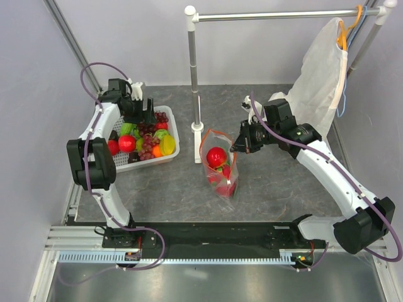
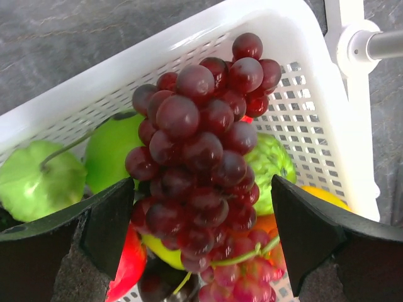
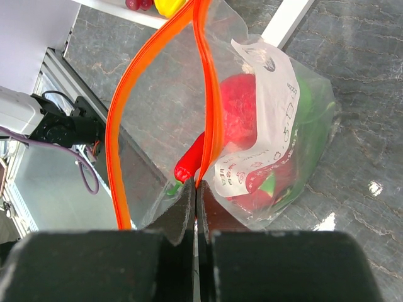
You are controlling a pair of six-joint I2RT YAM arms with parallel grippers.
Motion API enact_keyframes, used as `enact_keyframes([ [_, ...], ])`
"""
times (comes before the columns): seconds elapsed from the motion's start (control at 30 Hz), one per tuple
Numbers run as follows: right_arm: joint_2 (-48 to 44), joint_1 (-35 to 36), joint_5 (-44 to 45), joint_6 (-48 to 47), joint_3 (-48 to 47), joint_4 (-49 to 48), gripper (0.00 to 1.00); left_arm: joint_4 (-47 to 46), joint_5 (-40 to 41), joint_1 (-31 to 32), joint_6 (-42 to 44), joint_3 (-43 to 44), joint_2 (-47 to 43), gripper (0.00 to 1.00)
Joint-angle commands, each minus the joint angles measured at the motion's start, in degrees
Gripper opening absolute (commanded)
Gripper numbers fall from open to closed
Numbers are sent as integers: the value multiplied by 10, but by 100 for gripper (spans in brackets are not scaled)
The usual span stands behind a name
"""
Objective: Place the food in the zip-top bag and seal the zipper
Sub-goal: Pick up the fake fruit from the bin.
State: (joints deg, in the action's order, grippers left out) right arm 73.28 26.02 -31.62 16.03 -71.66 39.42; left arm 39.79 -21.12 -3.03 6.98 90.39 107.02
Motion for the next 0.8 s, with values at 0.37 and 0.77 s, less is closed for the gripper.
enact_keyframes([
  [0.37, -1, 0, 8, -14, -2, -12, 0, -26, 70, 24, 57, 7, -13, 51],
  [0.77, 0, 0, 8, -15, -8, -6, 0, 34, 38, 25, 60, 34, -131, 2],
])
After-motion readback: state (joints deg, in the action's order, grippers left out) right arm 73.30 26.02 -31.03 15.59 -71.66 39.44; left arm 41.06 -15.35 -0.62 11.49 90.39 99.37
